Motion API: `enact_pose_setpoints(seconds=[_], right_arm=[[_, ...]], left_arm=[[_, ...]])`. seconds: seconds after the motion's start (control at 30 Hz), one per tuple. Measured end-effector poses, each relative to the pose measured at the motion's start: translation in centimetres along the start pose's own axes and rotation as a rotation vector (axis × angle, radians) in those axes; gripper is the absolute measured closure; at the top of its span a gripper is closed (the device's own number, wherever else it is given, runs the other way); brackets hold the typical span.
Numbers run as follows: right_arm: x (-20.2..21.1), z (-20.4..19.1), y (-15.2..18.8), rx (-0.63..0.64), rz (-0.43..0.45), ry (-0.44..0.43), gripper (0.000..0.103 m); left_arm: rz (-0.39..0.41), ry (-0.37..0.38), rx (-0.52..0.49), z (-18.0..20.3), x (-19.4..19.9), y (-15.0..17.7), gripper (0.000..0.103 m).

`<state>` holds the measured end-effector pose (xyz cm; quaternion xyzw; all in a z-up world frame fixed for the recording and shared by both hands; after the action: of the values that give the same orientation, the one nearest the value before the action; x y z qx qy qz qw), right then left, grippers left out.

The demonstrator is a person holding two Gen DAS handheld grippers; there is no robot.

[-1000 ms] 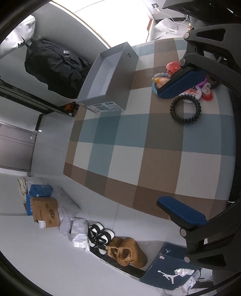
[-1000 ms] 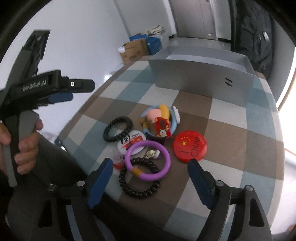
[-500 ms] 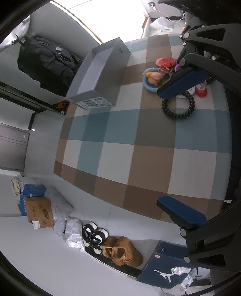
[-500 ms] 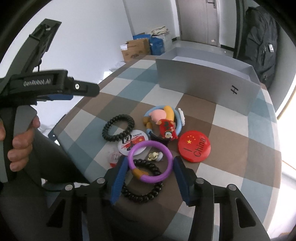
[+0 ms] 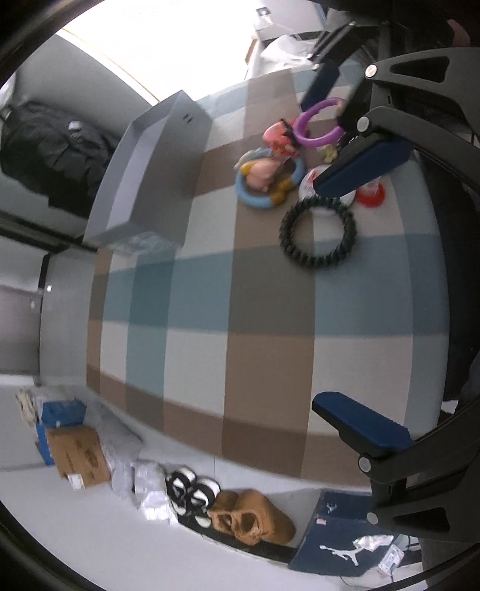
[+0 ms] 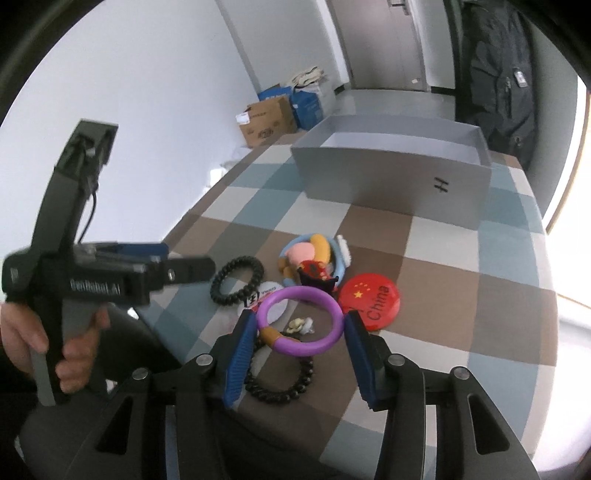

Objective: Organize jewelry
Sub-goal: 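Reach the right gripper to the purple bangle and grasp it, then grasp the black coiled bracelet with the left gripper while the right carries the purple bangle to the box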

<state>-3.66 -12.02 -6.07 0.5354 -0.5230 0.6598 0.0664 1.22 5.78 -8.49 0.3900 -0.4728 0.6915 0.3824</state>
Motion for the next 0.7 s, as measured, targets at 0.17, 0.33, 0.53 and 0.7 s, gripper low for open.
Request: enact_pose_setpoints(seconds=[0.17, 0.33, 0.53, 0.7], right_arm=[[0.8, 0.8, -0.2, -0.032, 0.041, 0.001, 0.056], [1.7, 1.4, -0.3, -0.063, 0.070, -0.001, 0.056], [1.9, 1.9, -0.4, -0.082, 0.092, -0.005, 0.056], [2.6, 2.1, -0.5, -0.095, 0.115, -0.009, 0.056]], left_arm=[[-0.009, -0.023, -0.068, 1.4, -0.7, 0.6, 0.001], [-0.033, -0.022, -0.095, 2.2, -1.2, 0.9, 0.022], [-0.030, -0.003, -0.136, 3.1, -0.8, 1.3, 0.052], [-0.040, 0.009, -0.123, 3.0, -0.5, 1.1, 0.061]])
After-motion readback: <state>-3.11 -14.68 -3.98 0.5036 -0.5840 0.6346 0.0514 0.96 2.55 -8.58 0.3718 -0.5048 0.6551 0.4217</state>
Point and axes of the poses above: each gripper's, at about its wrist camera, not at the fingertips, and x roughly against the way its jaws point, z to its right, y to its underside, the point moved 1 cm from there along -x, roughly the way its jaws point, and after that the axes turned 10 degrees about x, right-handed, at the moved point
